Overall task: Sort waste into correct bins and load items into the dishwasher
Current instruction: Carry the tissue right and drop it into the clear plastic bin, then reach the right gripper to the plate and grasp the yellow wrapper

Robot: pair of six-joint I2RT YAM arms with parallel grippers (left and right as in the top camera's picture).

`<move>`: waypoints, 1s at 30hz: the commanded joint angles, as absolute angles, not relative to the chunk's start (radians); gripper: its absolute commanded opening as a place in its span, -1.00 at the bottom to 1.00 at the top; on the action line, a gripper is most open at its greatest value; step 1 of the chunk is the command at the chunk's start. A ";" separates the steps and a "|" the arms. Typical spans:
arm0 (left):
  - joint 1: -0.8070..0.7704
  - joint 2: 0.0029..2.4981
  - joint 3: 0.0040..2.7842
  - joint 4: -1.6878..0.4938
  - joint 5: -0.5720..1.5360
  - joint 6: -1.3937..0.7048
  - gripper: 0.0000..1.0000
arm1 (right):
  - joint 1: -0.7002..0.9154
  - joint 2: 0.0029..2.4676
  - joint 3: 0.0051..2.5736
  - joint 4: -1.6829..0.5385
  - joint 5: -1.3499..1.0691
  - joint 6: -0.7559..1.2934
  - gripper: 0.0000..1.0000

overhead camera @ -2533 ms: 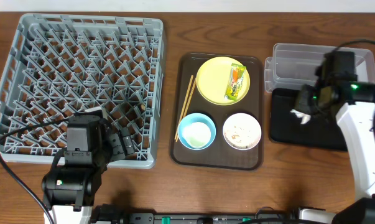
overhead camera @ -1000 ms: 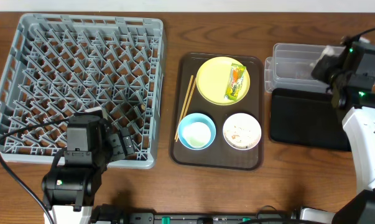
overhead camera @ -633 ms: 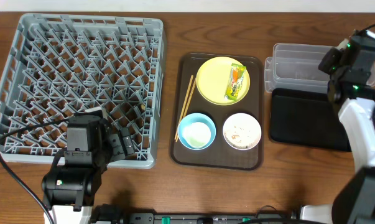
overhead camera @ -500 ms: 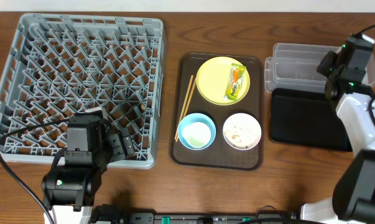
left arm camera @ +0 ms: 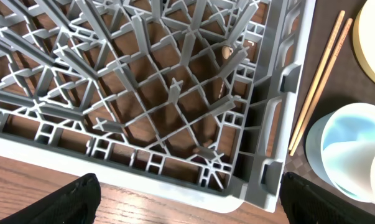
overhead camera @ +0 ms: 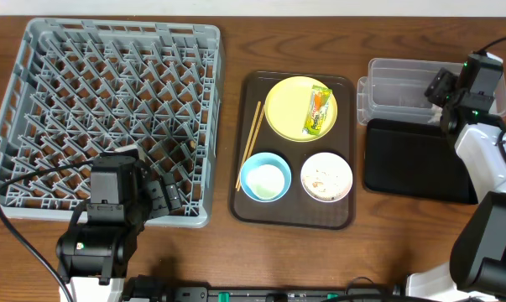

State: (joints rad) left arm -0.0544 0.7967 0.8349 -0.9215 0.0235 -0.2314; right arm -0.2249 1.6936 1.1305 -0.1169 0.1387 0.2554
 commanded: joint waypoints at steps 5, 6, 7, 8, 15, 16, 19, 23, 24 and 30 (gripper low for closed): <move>-0.058 0.796 0.860 -0.927 0.026 -0.216 0.88 | -0.144 1.518 1.141 -0.121 -0.291 0.231 0.21; -0.058 0.796 0.860 -0.927 0.026 -0.216 0.88 | -0.123 1.511 1.141 -0.125 -0.309 0.231 0.25; -0.058 0.796 0.860 -0.927 0.026 -0.216 0.88 | -0.090 1.507 1.141 -0.133 -0.321 0.231 0.33; -0.058 0.796 0.860 -0.927 0.026 -0.216 0.88 | -0.059 1.507 1.141 -0.142 -0.320 0.231 0.37; -0.058 0.796 0.860 -0.927 0.026 -0.216 0.87 | 0.163 1.580 1.141 -0.168 -0.181 0.231 0.44; -0.058 0.796 0.859 -0.927 0.026 -0.216 0.88 | 0.191 1.595 1.141 -0.168 -0.152 0.231 0.47; -0.058 0.796 0.859 -0.927 0.026 -0.216 0.88 | 0.263 1.649 1.141 -0.169 -0.056 0.238 0.50; -0.058 0.796 0.859 -0.927 0.026 -0.216 0.88 | 0.319 1.733 1.141 -0.164 0.070 0.329 0.53; -0.058 0.796 0.859 -0.928 0.026 -0.216 0.88 | 0.327 1.753 1.141 -0.159 0.080 0.341 0.53; -0.058 0.796 0.859 -0.928 0.026 -0.216 0.88 | 0.353 1.874 1.141 -0.092 0.092 0.411 0.54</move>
State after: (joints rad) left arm -0.0544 0.7967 0.8349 -0.9237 0.0235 -0.2314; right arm 0.3363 1.8378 1.1366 -0.1028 0.0399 0.3412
